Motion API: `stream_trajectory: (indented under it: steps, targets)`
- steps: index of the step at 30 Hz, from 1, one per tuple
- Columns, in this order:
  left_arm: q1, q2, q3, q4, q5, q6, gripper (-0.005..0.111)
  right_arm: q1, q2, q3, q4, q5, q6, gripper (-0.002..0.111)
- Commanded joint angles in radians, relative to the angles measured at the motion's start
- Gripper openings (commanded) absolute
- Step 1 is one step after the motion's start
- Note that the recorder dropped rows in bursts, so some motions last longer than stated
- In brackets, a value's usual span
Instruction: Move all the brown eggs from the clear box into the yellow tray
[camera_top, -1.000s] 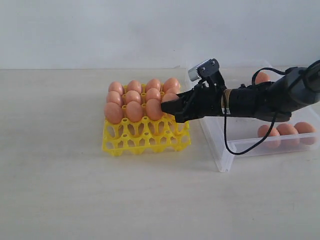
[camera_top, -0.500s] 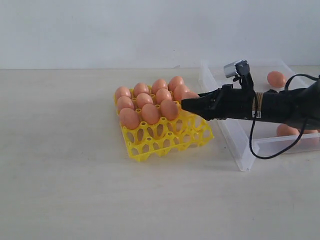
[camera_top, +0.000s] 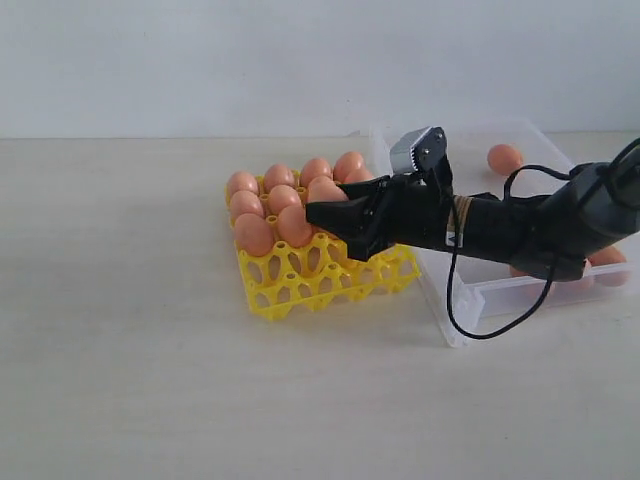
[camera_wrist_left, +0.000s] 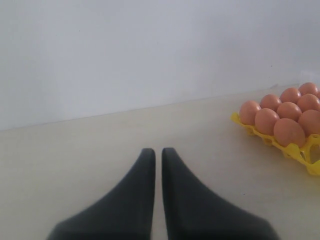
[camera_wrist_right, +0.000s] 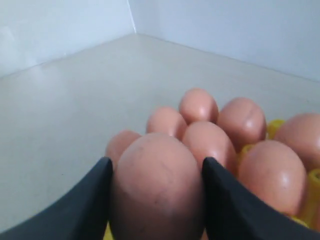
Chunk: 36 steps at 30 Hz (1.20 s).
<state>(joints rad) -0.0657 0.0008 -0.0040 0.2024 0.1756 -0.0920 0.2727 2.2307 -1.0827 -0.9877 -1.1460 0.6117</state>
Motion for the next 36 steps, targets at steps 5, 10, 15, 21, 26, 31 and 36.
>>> stream_trajectory:
  steps: [5, 10, 15, 21, 26, 31, 36]
  targets:
    - [-0.005, -0.001, 0.004, -0.002, -0.003, -0.005, 0.004, 0.052, -0.090, 0.031, -0.053, -0.043, -0.007, 0.000]
    - [-0.005, -0.001, 0.004, -0.002, -0.003, -0.005, 0.004, 0.057, -0.025, 0.037, -0.009, 0.147, -0.013, 0.000]
    - [-0.005, -0.001, 0.004, -0.002, -0.003, -0.005, 0.004, 0.003, -0.014, 0.037, 0.045, 0.139, -0.002, 0.000]
    - [-0.005, -0.001, 0.004, -0.002, -0.003, -0.005, 0.004, -0.062, -0.014, 0.037, 0.054, 0.220, 0.078, 0.000]
    - [-0.005, -0.001, 0.004, -0.002, -0.003, -0.005, 0.004, -0.092, -0.014, 0.037, 0.043, 0.152, 0.050, 0.000]
    - [-0.005, -0.001, 0.004, -0.002, -0.003, -0.005, 0.004, -0.097, -0.014, 0.037, 0.153, 0.036, -0.018, 0.000]
    - [-0.005, -0.001, 0.004, -0.002, -0.003, -0.005, 0.004, -0.086, 0.005, 0.037, 0.332, 0.023, -0.028, 0.000]
